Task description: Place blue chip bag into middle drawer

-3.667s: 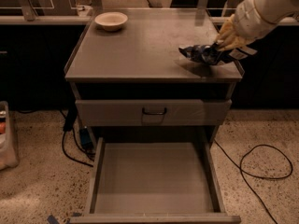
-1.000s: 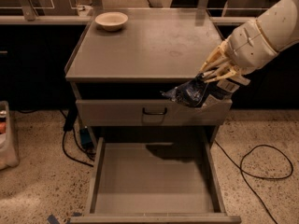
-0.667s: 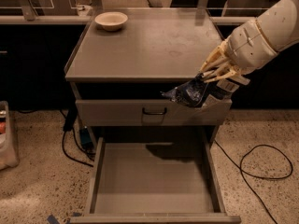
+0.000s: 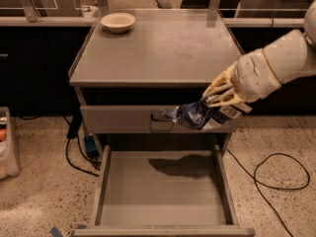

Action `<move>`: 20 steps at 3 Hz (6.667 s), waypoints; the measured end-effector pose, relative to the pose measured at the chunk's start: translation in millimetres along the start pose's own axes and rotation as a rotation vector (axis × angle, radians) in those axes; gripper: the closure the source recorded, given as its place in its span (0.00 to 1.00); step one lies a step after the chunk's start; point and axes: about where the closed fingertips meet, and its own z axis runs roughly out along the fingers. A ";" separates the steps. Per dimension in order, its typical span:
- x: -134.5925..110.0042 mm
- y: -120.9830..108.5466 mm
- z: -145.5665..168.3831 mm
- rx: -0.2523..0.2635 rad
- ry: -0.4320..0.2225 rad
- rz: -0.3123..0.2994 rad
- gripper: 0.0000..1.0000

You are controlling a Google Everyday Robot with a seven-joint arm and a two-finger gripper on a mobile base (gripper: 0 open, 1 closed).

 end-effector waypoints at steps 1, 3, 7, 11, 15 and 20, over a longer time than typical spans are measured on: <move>7.9 44.6 49.9 0.016 -0.038 0.069 1.00; 17.3 115.2 144.8 -0.045 -0.022 0.173 1.00; 77.9 156.8 244.9 -0.071 0.003 0.199 1.00; 147.6 167.5 356.0 -0.100 0.054 0.132 1.00; 148.1 174.0 363.1 -0.108 0.044 0.142 0.11; 118.7 210.2 212.0 -0.054 0.308 0.268 0.00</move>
Offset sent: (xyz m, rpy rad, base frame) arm -0.0724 0.0425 -0.2008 0.0909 0.2279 -0.1148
